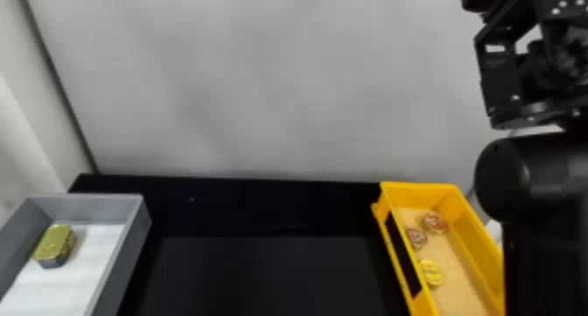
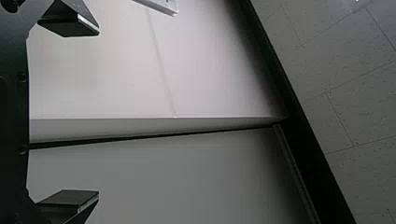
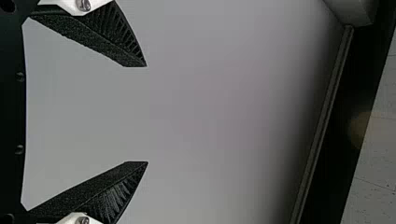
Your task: Pick up the round yellow can and place it in the yellow rectangular box
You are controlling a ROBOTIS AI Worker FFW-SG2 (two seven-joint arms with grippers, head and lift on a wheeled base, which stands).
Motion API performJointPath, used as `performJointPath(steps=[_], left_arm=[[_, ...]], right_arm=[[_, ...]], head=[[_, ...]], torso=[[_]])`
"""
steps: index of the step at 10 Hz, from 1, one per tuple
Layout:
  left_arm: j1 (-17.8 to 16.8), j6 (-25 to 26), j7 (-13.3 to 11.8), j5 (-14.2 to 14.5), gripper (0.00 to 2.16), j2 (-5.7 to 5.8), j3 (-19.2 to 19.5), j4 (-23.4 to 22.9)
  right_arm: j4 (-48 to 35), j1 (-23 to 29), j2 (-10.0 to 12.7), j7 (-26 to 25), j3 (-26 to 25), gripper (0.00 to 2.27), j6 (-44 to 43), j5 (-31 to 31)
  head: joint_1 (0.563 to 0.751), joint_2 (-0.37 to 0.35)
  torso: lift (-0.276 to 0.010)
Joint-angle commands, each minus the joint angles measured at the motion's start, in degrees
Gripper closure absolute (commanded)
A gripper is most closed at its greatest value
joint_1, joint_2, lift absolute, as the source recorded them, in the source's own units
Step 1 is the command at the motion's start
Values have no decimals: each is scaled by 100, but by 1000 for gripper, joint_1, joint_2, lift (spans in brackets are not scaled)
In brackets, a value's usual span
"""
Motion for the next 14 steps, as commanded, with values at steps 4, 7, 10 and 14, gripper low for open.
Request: performJointPath(steps=[4,7,10,14], left_arm=[[-2,0,-6,0,58,0,-9,0],[-2,9,-6,0,58,0,-17,0],[-2,0,-6,0,58,0,-17,0],[-10,0,-6,-8,58,9,0,0]], right_arm=[[-15,3,0,-13,21,1,-6,0],[-33,3,-9,-22,30,1,-6,0],[-33,-6,-9,-22,38,1,-15,0],[-182,-102,-88,101,-14,1,-94,562]], head=[[655,-164],[655,-164],[655,-164],[655,-164]], torso=[[-9],[-9],[-9],[-9]])
